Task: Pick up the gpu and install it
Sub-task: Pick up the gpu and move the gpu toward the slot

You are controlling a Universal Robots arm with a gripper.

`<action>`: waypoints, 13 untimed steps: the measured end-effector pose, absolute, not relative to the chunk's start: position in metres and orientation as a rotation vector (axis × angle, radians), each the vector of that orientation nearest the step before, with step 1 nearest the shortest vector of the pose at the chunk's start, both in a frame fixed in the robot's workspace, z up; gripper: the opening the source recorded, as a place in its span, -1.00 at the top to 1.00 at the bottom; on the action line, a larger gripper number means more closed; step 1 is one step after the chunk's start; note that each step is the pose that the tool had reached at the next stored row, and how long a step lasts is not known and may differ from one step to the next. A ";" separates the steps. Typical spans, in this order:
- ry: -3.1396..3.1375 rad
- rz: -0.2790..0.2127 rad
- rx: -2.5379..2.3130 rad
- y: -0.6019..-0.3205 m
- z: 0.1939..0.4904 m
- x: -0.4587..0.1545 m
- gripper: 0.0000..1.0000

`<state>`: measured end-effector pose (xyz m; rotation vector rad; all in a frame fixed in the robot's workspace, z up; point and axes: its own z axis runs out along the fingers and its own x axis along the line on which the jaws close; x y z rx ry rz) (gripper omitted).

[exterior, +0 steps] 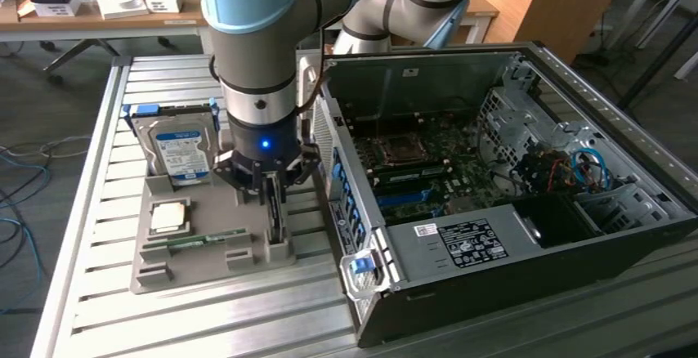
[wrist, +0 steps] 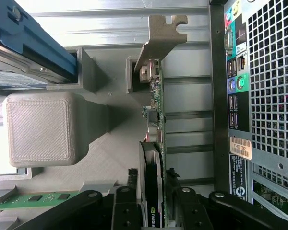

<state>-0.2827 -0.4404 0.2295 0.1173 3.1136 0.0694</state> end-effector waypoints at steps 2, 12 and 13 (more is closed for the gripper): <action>3.114 0.069 0.117 -0.440 0.230 -0.283 0.34; 3.114 0.070 0.117 -0.440 0.230 -0.280 0.34; 3.114 0.070 0.117 -0.440 0.229 -0.280 0.34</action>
